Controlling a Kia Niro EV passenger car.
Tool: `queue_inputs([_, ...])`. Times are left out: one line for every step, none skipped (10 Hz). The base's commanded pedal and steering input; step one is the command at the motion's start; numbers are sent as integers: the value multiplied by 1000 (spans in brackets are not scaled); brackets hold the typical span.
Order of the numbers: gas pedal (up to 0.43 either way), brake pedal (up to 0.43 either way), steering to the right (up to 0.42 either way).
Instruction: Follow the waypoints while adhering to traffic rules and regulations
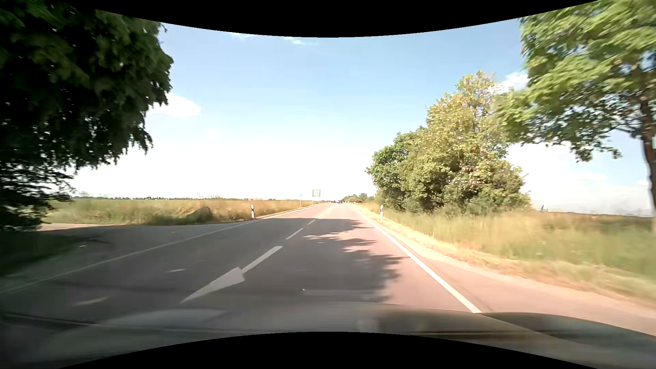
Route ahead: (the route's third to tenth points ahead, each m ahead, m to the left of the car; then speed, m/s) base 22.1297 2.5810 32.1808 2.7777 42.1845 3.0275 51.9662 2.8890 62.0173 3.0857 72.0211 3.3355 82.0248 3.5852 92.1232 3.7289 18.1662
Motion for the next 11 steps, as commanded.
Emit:
queue_inputs([150, 6, 0])
queue_inputs([150, 6, 0])
queue_inputs([150, 6, 0])
queue_inputs([157, 6, 0])
queue_inputs([169, 6, 0])
queue_inputs([209, 6, 0])
queue_inputs([248, 6, 0])
queue_inputs([248, 6, 0])
queue_inputs([248, 6, 0])
queue_inputs([260, 6, -1])
queue_inputs([260, 6, -3])
